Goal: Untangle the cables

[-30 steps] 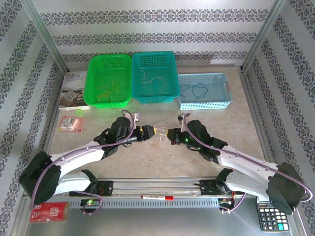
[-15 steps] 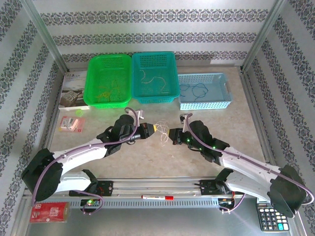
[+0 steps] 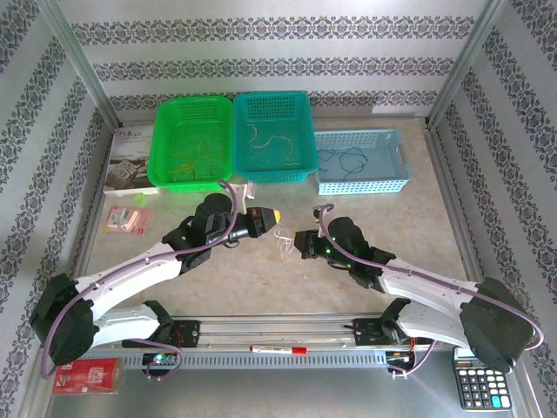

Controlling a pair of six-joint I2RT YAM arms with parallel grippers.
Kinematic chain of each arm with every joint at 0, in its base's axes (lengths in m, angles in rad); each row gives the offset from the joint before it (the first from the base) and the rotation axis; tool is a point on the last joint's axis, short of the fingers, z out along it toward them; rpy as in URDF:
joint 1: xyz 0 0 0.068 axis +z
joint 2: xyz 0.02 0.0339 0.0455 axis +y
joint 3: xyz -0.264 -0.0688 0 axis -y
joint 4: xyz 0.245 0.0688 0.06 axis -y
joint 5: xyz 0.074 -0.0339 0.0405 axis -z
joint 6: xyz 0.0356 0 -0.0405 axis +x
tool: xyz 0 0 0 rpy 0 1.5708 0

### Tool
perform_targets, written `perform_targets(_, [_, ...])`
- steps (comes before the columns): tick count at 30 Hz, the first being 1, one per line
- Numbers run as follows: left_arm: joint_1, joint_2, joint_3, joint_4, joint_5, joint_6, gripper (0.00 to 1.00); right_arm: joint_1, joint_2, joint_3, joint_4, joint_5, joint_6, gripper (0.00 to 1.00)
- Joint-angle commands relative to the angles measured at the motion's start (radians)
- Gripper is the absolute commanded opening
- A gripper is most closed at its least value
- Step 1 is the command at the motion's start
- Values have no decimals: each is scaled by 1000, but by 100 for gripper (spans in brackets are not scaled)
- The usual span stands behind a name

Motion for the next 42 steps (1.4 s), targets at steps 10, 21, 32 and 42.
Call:
perform_targets(10, [3,-67,68,101,0,31,0,-17,10,-29,-116,29,8,42])
perform_targets(21, [3,-72,77,90,-3,38,0,-17,-34,-17,-152,32,2,47])
perform_targets(32, [3,-72,85,87,-6,37,0,-23,-70,-3,-158,10,-14,58])
perform_targets(42, [3,-73,83,92,0,26,0,-88,-85,-1,-144,-43,-22,60])
